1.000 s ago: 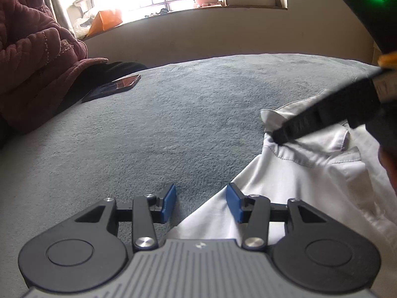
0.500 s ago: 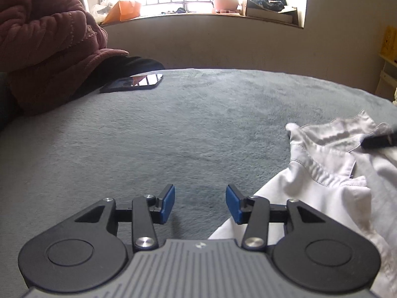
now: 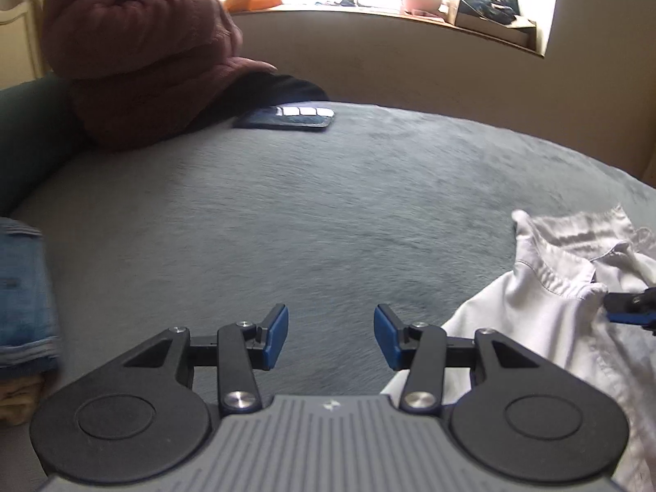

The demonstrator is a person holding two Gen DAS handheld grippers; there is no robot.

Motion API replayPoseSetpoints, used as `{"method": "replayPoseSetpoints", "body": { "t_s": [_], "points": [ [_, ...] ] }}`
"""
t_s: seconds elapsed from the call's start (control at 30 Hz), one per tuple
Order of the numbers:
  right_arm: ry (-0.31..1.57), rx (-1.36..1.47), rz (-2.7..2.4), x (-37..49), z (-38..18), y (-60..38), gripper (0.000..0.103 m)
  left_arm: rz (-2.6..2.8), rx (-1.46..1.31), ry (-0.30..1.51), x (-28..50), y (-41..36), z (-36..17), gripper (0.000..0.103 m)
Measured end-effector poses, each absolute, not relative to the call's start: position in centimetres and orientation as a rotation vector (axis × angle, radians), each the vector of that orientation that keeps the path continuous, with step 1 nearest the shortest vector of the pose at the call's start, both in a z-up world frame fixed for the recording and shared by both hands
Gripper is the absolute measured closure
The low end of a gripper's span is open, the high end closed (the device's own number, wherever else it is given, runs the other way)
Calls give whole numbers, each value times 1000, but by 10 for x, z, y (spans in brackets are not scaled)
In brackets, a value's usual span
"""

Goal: Fold clothes

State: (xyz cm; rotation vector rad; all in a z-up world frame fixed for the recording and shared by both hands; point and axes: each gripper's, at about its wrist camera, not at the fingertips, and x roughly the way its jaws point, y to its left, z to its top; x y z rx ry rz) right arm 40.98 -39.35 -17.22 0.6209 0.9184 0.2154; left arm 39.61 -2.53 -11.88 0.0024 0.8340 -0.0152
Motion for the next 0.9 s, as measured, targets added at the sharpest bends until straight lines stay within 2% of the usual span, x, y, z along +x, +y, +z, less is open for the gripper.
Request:
{"method": "replayPoseSetpoints", "body": {
  "t_s": [0.23,0.37,0.63,0.9],
  "points": [
    [898,680,257,334,-139,-400,77,-108,75,851,327,-12,-87,52],
    [933,625,316,269,-128,-386,77,-218,101,896,271,-24,-87,51],
    [1082,426,178,192,-172,-365,79,-404,56,1105,149,-49,-121,51],
    [940,541,74,138,-134,-395,77,-500,48,1220,68,-61,-142,51]
  ]
}}
